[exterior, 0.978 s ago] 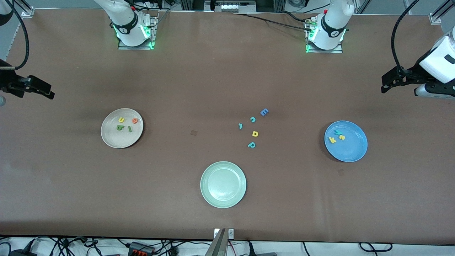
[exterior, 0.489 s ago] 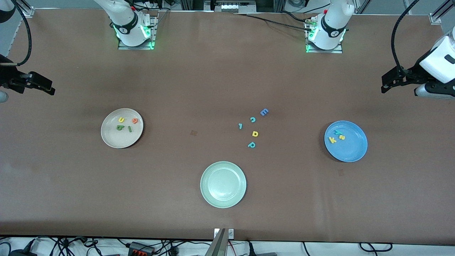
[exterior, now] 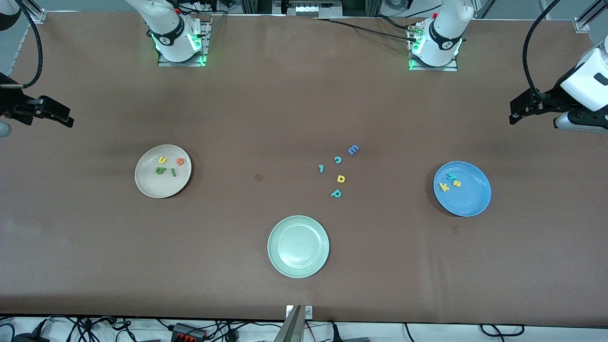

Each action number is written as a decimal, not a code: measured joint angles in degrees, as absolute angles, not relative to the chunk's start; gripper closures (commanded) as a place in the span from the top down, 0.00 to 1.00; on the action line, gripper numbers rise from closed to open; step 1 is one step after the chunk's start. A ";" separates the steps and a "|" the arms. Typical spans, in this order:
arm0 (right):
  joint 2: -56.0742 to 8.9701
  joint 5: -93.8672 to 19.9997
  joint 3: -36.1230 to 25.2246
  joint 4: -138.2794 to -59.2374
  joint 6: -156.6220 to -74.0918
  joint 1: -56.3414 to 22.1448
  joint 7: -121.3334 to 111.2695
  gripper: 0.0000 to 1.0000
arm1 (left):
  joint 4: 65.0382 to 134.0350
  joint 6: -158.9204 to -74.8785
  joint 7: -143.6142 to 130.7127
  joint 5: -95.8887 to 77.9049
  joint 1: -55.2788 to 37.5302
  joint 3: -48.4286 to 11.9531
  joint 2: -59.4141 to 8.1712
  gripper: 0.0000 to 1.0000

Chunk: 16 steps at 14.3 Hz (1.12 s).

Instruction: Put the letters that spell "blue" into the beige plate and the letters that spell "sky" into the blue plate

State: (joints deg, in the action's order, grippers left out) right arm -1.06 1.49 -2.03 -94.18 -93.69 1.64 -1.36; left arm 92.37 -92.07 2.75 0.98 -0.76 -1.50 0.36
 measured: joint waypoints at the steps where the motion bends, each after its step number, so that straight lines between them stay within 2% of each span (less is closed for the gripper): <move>1: -1.06 1.49 -2.03 -94.18 -93.81 1.63 -1.46 1.00 | 92.37 -92.07 2.75 0.98 -0.76 -1.50 0.36 1.00; 16: -1.00 1.81 -2.52 -94.18 -93.87 2.15 -3.77 1.00 | 92.37 -92.07 2.75 0.98 -0.73 -1.50 0.36 1.00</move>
